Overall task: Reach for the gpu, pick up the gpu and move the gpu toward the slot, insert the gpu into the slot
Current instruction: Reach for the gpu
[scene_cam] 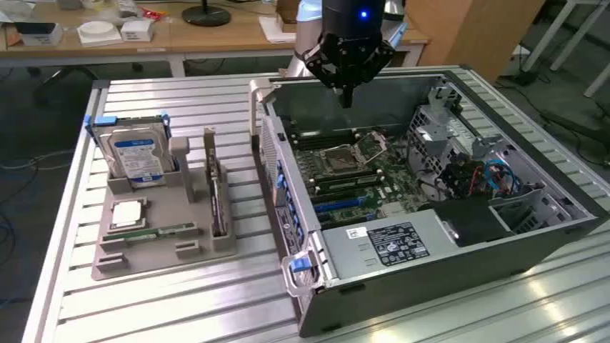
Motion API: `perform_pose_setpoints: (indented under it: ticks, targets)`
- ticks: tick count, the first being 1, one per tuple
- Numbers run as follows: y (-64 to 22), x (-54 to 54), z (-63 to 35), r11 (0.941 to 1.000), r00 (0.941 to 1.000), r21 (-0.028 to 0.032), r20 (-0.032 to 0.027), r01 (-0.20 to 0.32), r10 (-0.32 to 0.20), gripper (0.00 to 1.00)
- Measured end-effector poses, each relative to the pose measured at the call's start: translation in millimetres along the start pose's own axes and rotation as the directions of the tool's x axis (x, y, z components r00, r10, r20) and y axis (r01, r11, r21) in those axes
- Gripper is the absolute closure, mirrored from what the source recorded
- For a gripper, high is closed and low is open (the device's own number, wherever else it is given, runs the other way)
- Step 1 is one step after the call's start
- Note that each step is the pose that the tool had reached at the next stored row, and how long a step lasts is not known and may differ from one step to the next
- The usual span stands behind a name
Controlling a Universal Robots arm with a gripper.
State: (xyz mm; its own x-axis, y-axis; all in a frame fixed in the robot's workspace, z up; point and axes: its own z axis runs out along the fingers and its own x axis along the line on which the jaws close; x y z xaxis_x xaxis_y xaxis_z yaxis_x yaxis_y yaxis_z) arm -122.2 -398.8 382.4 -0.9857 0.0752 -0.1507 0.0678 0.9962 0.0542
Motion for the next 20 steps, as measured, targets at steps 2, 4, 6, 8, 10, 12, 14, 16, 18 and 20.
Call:
perform_pose_setpoints:
  ticks: [2, 4, 6, 8, 10, 12, 14, 16, 18, 20]
  targets:
    - [0.0, 0.0, 0.0, 1.0, 1.0, -0.0001, 0.0008, 0.0, 0.0, 0.9]
    - [0.0, 0.0, 0.0, 1.0, 1.0, -0.0001, 0.0008, 0.0, 0.0, 0.9]
    - [0.0, 0.1, 0.0, 1.0, 1.0, -0.0001, 0.0008, 0.0, 0.0, 0.9]
    - [-0.1, 0.9, -0.1, 1.0, 1.0, -0.0001, 0.0008, 0.0, 0.0, 0.9]
    - [-0.3, 3.6, -0.6, 1.0, 1.0, 0.0, 0.0008, 0.0, 0.0, 0.9]
    - [-0.6, 7.9, -1.2, 1.0, 1.0, -0.0001, 0.0008, 0.0, 0.0, 0.9]
    - [-0.9, 12.7, -2.0, 1.0, 1.0, 0.0, 0.0008, 0.0, 0.0, 0.9]
    - [-1.2, 17.5, -2.7, 1.0, 1.0, -0.0001, 0.0008, 0.0, 0.0, 0.9]
    - [-1.5, 21.9, -3.4, 1.0, 1.0, -0.0001, 0.0009, 0.0, 0.0, 0.9]
    - [-1.8, 26.2, -4.1, 1.0, 1.0, 0.0, 0.0008, 0.0, 0.0, 0.9]
